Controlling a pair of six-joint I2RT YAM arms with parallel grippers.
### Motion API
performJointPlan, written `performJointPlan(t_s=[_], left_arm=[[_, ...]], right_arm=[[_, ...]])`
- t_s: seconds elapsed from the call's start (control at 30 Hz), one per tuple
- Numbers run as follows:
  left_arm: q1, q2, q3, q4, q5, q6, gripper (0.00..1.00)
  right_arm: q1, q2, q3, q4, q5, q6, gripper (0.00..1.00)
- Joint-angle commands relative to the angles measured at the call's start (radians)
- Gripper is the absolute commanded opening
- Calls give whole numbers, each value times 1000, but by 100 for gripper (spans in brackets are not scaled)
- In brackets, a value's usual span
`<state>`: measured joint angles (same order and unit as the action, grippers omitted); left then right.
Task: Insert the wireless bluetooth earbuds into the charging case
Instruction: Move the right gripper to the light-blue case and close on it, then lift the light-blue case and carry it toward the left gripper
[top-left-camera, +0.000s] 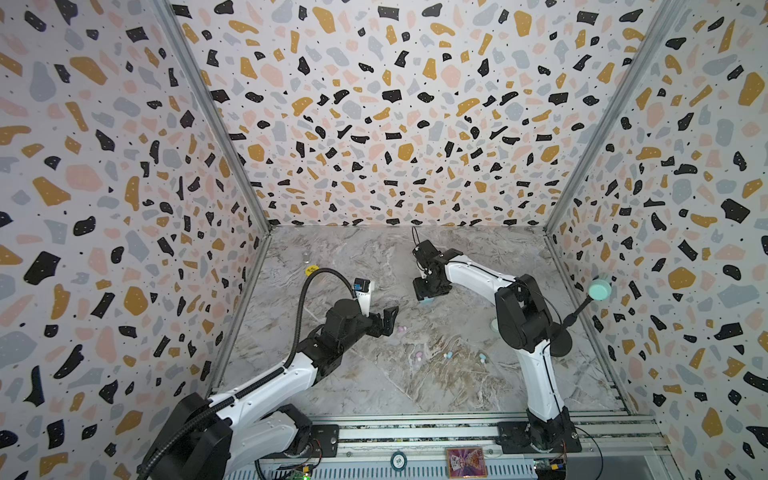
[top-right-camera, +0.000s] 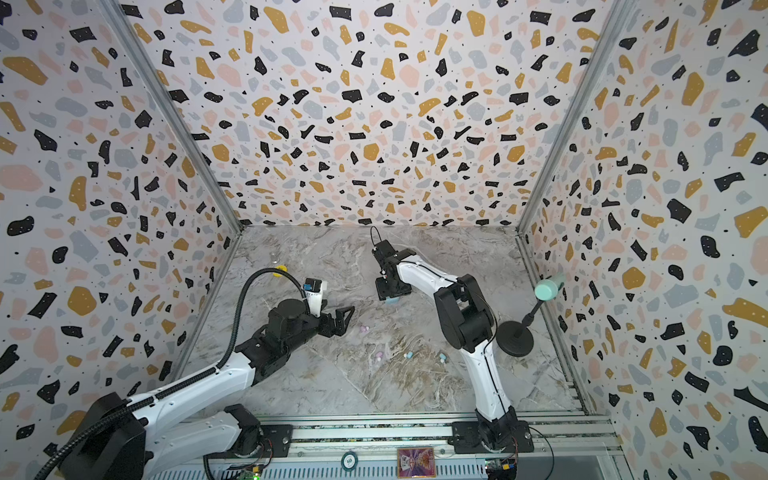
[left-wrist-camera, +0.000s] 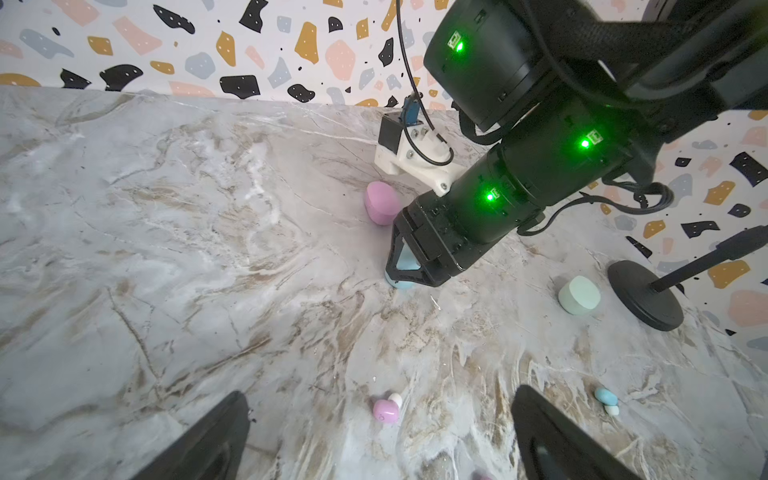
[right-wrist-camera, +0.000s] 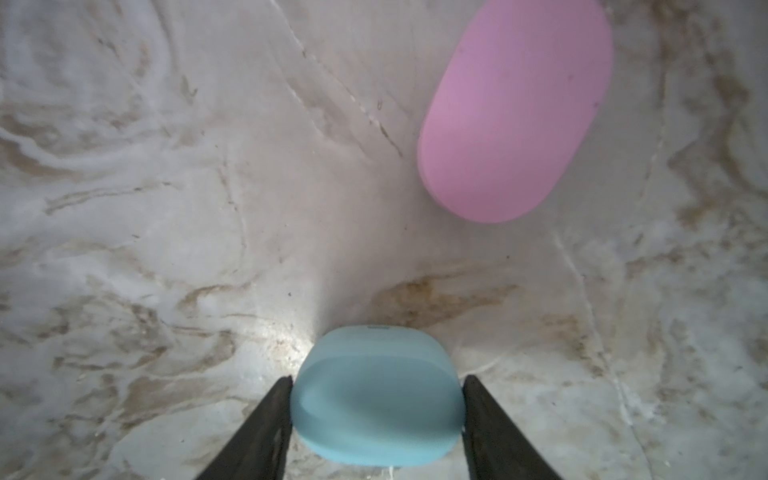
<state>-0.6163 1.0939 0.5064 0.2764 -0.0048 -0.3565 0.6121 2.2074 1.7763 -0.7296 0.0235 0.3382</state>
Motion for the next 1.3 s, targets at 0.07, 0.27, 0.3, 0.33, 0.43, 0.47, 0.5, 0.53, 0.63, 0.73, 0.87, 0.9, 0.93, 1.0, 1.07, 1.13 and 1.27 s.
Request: performJointPlan(t_s=[0.07, 0.27, 0.3, 0.33, 0.43, 0.47, 0.5, 0.53, 0.63, 0.73, 0.87, 0.9, 0.93, 1.0, 1.07, 1.13, 1.27], left_arm=[[7, 8, 1, 48, 45, 25, 100], [7, 38, 5, 77, 101, 64, 99], [6, 44, 8, 79, 106, 72, 99], [6, 52, 13, 82, 108, 76, 99], [3, 66, 10, 118, 128, 94, 99], [2, 71, 8, 135, 137, 101, 99], [0, 76, 1, 160, 148, 106, 99], [-3, 82, -5, 188, 162, 110, 99], [-17, 113, -7, 249, 193, 133, 99], [-35, 166, 13, 307, 230, 162, 98], [-71, 247, 68, 367, 309, 232, 98], [-80, 269, 88, 377, 326, 251, 98], [-88, 288, 105, 384, 341, 266, 98], [-102, 322, 136, 394, 365, 306, 98], [-110, 339, 152, 416, 394, 338, 98], [-113, 344, 146, 470, 420, 348, 98], [-127, 355, 154, 516, 466, 381, 98]], right_arm=[[6, -37, 20, -37, 16, -3, 57], [1, -123, -25, -74, 0, 1, 57], [-2, -146, -42, -76, -8, 5, 57], [-4, -169, -60, -78, -17, 8, 56], [-9, -236, -98, -103, -44, 16, 57], [-9, -258, -105, -115, -51, 19, 57], [-9, -283, -112, -129, -60, 20, 57], [-8, -308, -119, -144, -69, 22, 57], [-10, -372, -122, -199, -95, 29, 56], [-13, -438, -116, -255, -125, 39, 56], [-18, -503, -89, -332, -178, 49, 57], [-18, -516, -77, -356, -185, 49, 56], [-19, -523, -67, -376, -195, 48, 56], [-20, -540, -42, -413, -214, 50, 56], [-21, -553, -29, -435, -235, 53, 56], [-21, -569, -26, -447, -260, 59, 57], [-21, -598, -28, -447, -303, 77, 56]])
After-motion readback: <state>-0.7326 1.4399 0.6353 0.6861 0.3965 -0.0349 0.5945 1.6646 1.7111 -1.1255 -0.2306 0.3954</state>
